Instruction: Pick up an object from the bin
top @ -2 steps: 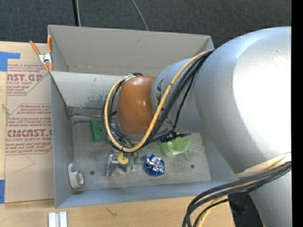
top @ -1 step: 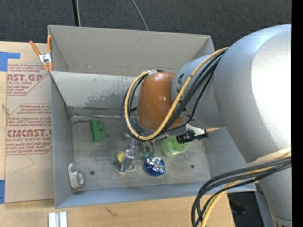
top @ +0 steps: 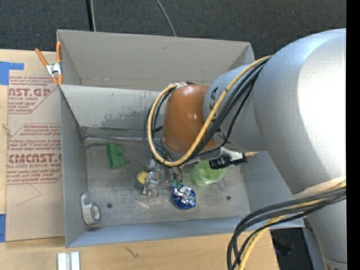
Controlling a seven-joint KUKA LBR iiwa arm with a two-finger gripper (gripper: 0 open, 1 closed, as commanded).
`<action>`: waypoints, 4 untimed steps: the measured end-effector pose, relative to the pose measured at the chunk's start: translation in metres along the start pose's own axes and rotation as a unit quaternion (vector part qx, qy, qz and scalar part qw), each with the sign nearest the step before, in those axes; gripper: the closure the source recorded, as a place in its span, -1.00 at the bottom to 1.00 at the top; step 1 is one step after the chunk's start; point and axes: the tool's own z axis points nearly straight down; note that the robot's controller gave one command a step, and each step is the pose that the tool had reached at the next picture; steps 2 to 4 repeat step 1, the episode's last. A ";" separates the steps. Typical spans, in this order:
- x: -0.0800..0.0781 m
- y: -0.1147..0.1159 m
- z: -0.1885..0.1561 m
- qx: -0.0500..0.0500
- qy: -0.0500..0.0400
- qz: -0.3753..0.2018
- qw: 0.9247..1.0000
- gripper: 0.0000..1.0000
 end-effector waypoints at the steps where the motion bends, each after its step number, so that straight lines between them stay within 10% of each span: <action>1: -0.020 0.008 -0.154 0.000 0.001 0.004 1.000 1.00; 4: -0.020 0.008 -0.154 0.000 0.001 0.004 1.000 1.00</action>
Offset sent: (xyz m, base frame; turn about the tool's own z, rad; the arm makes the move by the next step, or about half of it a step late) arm 0.0169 0.0027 0.1501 0.0090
